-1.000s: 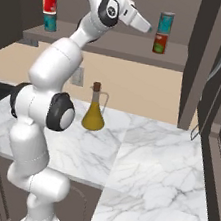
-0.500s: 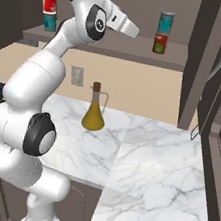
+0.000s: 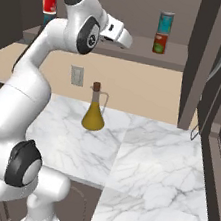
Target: Stack two cans on top of the other two cans in the cabinet.
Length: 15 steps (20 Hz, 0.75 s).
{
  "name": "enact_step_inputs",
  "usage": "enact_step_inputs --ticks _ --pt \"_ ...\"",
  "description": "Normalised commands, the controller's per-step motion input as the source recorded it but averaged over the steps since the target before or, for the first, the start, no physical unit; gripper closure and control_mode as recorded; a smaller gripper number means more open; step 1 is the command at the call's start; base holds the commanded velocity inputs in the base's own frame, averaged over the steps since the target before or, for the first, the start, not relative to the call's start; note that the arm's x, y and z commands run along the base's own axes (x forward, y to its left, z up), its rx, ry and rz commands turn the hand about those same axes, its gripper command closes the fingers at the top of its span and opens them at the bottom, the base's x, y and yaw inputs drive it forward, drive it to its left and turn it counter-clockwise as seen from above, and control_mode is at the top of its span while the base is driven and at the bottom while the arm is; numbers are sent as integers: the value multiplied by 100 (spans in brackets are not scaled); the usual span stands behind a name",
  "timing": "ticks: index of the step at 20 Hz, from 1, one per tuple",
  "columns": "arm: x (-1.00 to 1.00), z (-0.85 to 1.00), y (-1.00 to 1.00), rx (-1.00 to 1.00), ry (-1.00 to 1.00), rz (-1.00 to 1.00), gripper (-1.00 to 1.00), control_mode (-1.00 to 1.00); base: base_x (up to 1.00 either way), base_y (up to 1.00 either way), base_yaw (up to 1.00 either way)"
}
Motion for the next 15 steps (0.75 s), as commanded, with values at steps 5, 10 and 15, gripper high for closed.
enact_step_inputs --ticks 5,10,15 --pt "-85 -24 32 1 10 23 -100 -100 0 0 0" --pt "-88 -64 45 0 -11 22 -100 -100 0 0 0" --pt "-75 -77 50 0 -17 13 -100 -100 0 0 0"
